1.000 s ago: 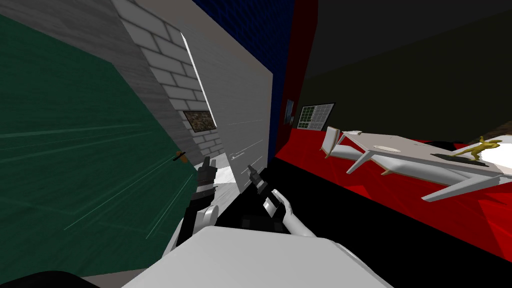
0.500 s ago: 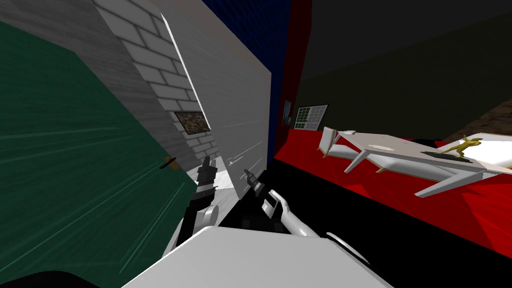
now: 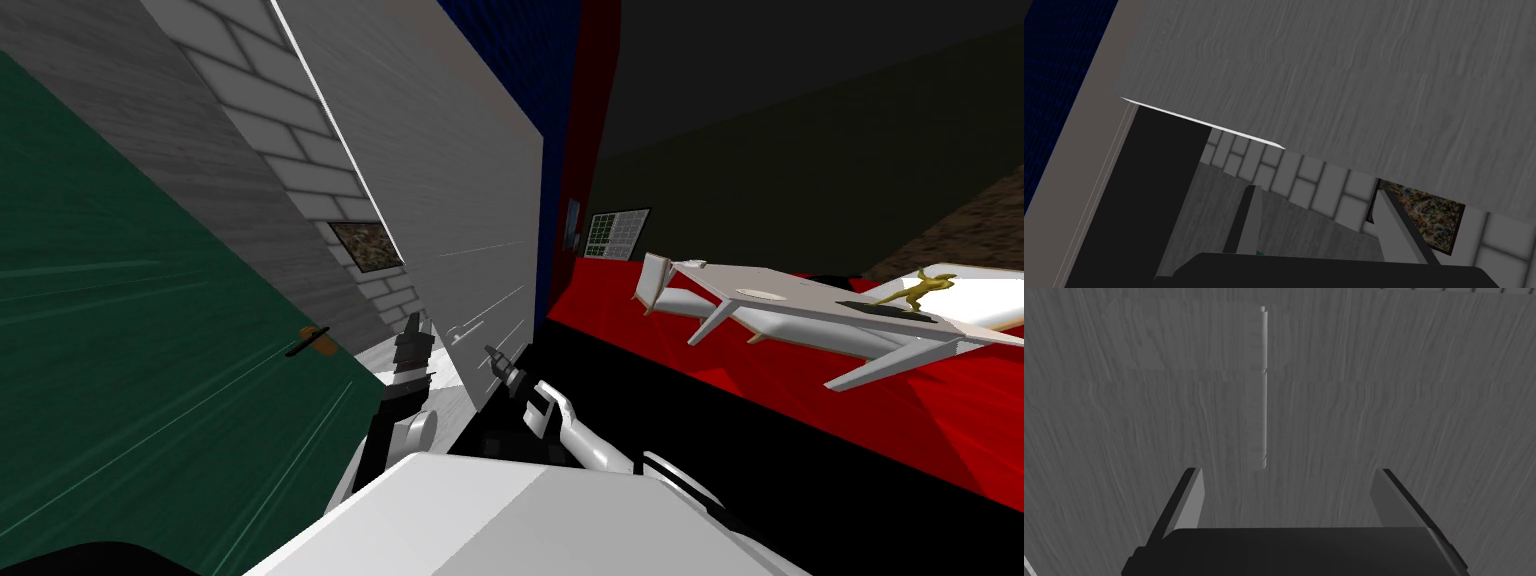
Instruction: Push the door open
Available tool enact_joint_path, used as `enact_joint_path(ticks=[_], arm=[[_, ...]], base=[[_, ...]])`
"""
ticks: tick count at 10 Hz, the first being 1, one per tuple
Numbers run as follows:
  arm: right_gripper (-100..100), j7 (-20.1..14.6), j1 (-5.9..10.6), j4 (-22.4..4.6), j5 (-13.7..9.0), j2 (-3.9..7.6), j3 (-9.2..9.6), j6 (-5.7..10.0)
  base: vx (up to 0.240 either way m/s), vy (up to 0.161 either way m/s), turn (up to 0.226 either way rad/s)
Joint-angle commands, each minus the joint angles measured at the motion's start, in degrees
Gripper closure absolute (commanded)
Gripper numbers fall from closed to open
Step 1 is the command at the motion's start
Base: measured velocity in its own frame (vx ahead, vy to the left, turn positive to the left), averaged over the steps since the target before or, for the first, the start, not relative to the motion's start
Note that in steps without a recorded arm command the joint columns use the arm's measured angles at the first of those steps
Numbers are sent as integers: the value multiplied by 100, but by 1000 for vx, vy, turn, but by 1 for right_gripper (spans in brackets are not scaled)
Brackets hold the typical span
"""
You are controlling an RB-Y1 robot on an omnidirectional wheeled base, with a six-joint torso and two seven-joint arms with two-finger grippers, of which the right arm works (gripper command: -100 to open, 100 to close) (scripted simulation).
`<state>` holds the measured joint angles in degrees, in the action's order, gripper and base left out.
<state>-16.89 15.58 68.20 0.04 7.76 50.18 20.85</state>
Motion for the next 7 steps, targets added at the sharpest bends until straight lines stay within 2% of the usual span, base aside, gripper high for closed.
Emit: enact_joint_path(ticks=[1, 2, 3, 7], arm=[[-100, -39, 76, -90, -11, 3, 108, -58], [-100, -60, 123, -160, -18, 4, 169, -73], [-100, -40, 87, -103, -12, 0, 129, -70], [-100, 8, 104, -241, -4, -108, 40, -77]], base=[[144, 99, -50], [166, 92, -48], [77, 42, -11], [109, 150, 40]])
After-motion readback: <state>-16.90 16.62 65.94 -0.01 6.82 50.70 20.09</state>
